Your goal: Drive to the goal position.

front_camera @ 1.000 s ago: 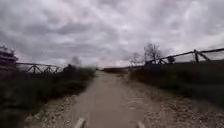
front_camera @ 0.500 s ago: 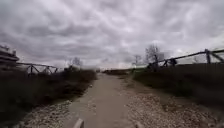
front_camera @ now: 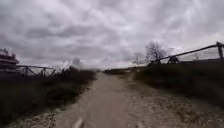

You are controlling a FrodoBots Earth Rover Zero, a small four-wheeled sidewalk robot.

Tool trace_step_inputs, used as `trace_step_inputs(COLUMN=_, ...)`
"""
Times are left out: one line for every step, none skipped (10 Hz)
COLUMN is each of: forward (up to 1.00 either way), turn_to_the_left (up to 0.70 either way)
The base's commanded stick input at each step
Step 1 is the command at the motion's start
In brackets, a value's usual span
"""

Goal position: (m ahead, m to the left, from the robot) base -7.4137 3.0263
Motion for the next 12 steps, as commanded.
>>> trace_step_inputs(forward=0.7, turn_to_the_left=0.0)
trace_step_inputs(forward=0.7, turn_to_the_left=0.0)
trace_step_inputs(forward=0.7, turn_to_the_left=0.0)
trace_step_inputs(forward=0.7, turn_to_the_left=0.0)
trace_step_inputs(forward=0.7, turn_to_the_left=-0.21)
trace_step_inputs(forward=0.7, turn_to_the_left=0.0)
trace_step_inputs(forward=0.7, turn_to_the_left=0.0)
trace_step_inputs(forward=0.7, turn_to_the_left=0.0)
trace_step_inputs(forward=0.7, turn_to_the_left=0.0)
trace_step_inputs(forward=0.7, turn_to_the_left=0.0)
trace_step_inputs(forward=0.7, turn_to_the_left=0.0)
trace_step_inputs(forward=0.7, turn_to_the_left=0.0)
